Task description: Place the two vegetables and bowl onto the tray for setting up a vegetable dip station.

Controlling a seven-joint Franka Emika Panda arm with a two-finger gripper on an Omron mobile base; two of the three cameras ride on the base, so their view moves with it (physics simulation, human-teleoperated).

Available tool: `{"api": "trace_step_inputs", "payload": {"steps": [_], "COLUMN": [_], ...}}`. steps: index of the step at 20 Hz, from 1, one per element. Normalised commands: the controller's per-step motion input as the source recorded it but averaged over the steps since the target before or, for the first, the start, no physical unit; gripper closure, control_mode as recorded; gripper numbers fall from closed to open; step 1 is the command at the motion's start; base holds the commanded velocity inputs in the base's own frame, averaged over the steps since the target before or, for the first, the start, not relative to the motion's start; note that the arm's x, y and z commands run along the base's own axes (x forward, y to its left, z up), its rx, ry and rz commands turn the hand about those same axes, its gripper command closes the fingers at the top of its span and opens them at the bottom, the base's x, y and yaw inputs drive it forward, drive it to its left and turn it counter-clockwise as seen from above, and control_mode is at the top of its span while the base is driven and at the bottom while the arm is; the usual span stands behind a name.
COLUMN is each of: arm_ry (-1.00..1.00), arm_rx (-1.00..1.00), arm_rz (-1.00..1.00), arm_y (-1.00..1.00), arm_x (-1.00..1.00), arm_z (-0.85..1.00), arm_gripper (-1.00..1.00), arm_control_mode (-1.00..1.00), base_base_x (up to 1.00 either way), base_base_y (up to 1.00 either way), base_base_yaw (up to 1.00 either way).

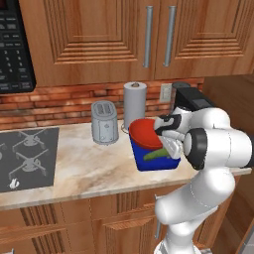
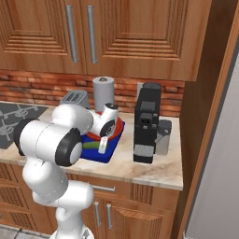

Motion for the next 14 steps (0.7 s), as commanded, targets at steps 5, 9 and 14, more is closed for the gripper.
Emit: {"api": "trace_step_inputs", "payload": {"steps": [5, 9, 14], "arm_ry": [-0.01, 0.00, 0.00], "arm_rx": [0.02, 0.02, 0.02], "arm_rz": [-0.03, -0.06, -0.08], "arm_y": [0.00, 0.00, 0.00], "arm_x": [0.00, 0.01, 0.02], "arm_z": [0.00, 0.00, 0.00], "arm_gripper": [1.00, 1.00, 1.00], "arm_control_mode": [-1.00, -1.00, -1.00], "base_base_x": [0.00, 0.00, 0.00], "base_base_y": [0.00, 0.00, 0.00], "base_base_yaw": [0.00, 0.00, 0.00]}}
